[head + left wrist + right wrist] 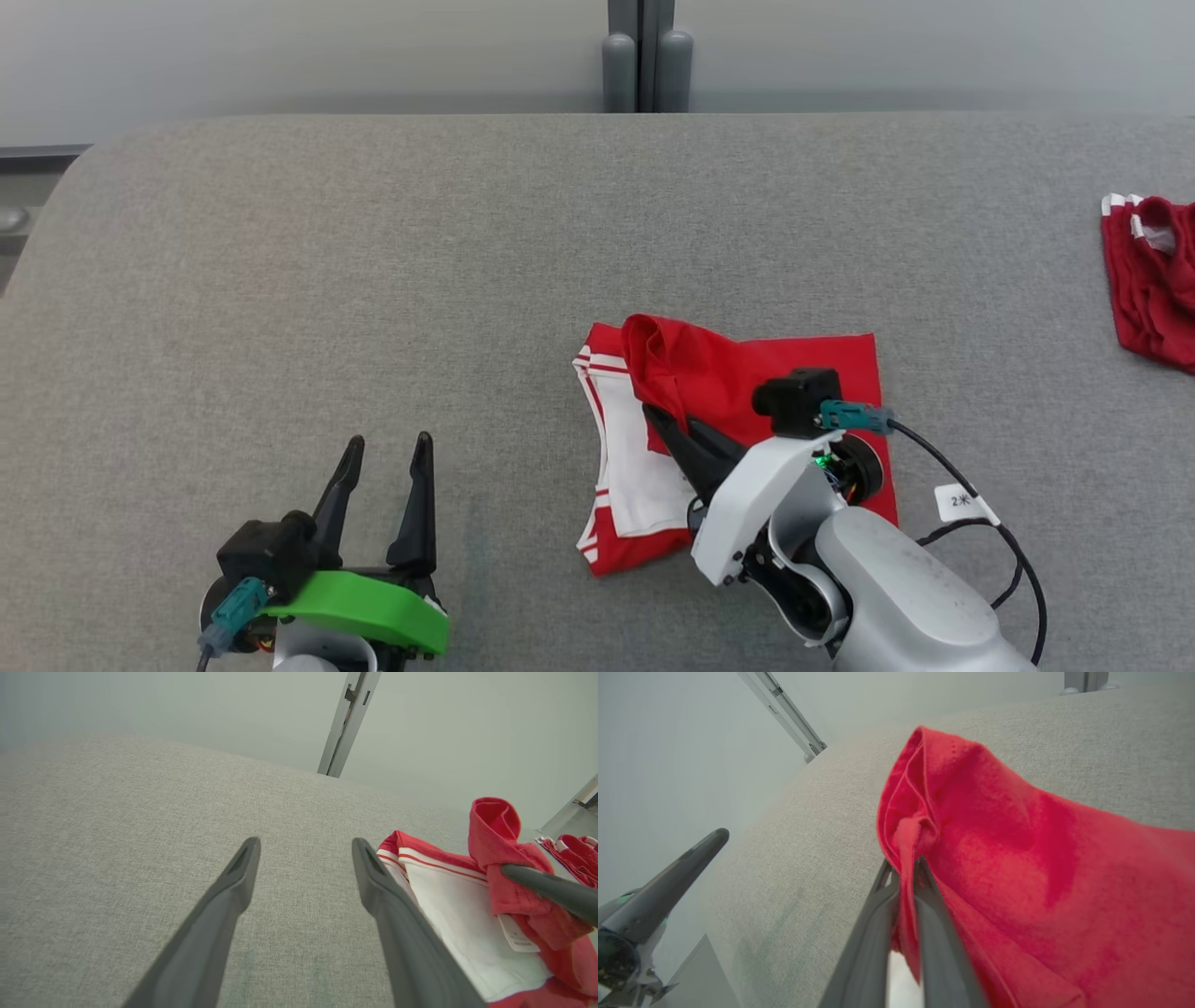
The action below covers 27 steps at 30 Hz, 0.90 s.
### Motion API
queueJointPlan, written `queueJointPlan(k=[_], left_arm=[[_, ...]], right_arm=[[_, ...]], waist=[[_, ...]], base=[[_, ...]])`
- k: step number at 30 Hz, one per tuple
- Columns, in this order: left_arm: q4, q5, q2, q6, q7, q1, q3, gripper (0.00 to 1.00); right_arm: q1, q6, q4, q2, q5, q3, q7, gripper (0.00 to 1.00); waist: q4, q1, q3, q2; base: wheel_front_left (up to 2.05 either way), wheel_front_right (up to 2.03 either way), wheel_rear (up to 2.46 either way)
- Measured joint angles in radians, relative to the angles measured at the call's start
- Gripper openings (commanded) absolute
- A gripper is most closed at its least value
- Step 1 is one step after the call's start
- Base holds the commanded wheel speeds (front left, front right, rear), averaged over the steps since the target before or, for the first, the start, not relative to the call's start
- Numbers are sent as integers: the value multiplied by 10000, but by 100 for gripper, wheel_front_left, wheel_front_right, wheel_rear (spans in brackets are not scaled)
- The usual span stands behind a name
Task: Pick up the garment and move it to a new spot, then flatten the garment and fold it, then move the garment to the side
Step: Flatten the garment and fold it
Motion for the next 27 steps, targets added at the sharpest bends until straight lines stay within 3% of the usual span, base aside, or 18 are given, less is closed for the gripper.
queueJointPlan(k=[6,8,9,19,23,27], left_arm=[[105,48,-65,-69,0,-1,-31,100],[148,59,-96,-77,0,-1,-50,100],[163,71,-107,-79,0,-1,-52,100],[240,184,-178,-155,0,1,-77,100],[194,257,-186,-159,0,6,-59,100],[36,349,-211,-161,0,25,-52,100]], right_arm=[[-682,0,1206,2,522,606,-397,2],[-853,0,1540,-2,802,872,-487,44],[-917,0,1632,0,922,1026,-571,100],[-1643,0,1925,10,1889,1937,-1559,100],[-2100,0,2362,13,1009,1647,-2111,100],[-2317,0,2765,10,-554,499,-2410,100]], waist=[[242,0,-5,0],[302,0,-17,0],[320,0,-26,0],[131,0,-162,0],[-41,0,-248,0],[-209,0,-355,0]], base=[[0,0,0],[0,0,0],[0,0,0],[0,0,0],[0,0,0],[0,0,0]])
